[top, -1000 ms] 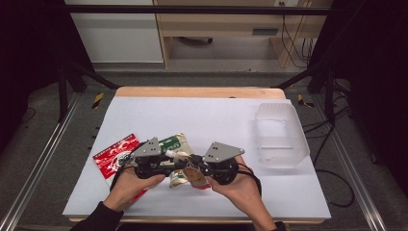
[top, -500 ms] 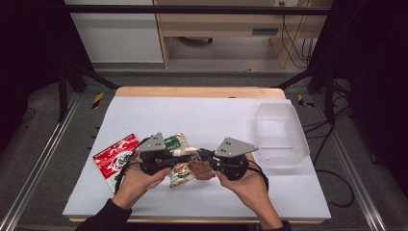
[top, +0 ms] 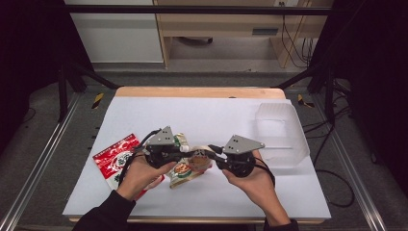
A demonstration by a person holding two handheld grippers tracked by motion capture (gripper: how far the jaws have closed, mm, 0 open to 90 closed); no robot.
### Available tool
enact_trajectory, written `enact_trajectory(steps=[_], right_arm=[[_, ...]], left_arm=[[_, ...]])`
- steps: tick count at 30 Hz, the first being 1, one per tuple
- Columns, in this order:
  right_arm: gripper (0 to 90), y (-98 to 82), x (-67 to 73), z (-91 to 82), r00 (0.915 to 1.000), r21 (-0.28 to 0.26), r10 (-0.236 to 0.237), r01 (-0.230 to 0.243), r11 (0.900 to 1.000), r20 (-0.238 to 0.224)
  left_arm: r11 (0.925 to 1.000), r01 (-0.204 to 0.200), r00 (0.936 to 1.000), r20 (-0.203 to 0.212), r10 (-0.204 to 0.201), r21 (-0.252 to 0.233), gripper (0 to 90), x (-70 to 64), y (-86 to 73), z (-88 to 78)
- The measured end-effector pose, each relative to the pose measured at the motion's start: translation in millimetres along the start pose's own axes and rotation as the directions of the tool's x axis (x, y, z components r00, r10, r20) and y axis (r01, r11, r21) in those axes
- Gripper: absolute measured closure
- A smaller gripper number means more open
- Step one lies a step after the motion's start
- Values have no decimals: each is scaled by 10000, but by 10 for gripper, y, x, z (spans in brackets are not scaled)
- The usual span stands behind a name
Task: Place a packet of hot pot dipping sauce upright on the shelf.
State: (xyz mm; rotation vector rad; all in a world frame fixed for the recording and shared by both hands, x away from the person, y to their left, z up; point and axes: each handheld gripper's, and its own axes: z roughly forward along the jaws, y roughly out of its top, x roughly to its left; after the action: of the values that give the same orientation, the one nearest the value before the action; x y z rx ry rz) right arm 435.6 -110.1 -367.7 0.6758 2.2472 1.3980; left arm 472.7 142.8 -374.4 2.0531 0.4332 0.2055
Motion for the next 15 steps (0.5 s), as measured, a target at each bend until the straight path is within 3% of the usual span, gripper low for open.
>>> enact_trajectory(steps=[1,3,4,5,6,9,10,14,15], right_arm=[[622,18,-27,8,9997,405,-250,249,9989,26],[532,45,-28,12,9968,917,-778,759,9929,179],[532,45,-28,12,9968,917,-778,759,9929,179],[448,85,-26,15,9896,1418,-1415,1364,9805,264],[448,85,-26,15,9896,1418,-1415,1364,9805,264],[386,181,-40,16,9706,2154,-2407,2340,9481,51],[347,232,-51,27,9627,2590,-2688,2672,9282,-300],[269,326,-63,72,9456,3300,-3077,3254,8861,-1062],[269,326,-63,72,9456,3300,-3077,3254,8861,-1062]], left_arm=[[10000,-17,10000,27,17,-17,900,1,3,-4],[10000,0,10000,71,0,1,900,10,6,-14],[10000,0,10000,71,0,1,900,10,6,-14],[10000,-40,10000,81,40,65,900,6,9,-16],[10000,-40,10000,81,40,65,900,6,9,-16],[9994,-224,9997,99,221,252,900,-12,23,-10],[9988,-353,9993,132,349,335,900,-22,32,-7],[9984,-383,9990,247,372,424,900,-20,38,4],[9984,-383,9990,247,372,424,900,-20,38,4]])
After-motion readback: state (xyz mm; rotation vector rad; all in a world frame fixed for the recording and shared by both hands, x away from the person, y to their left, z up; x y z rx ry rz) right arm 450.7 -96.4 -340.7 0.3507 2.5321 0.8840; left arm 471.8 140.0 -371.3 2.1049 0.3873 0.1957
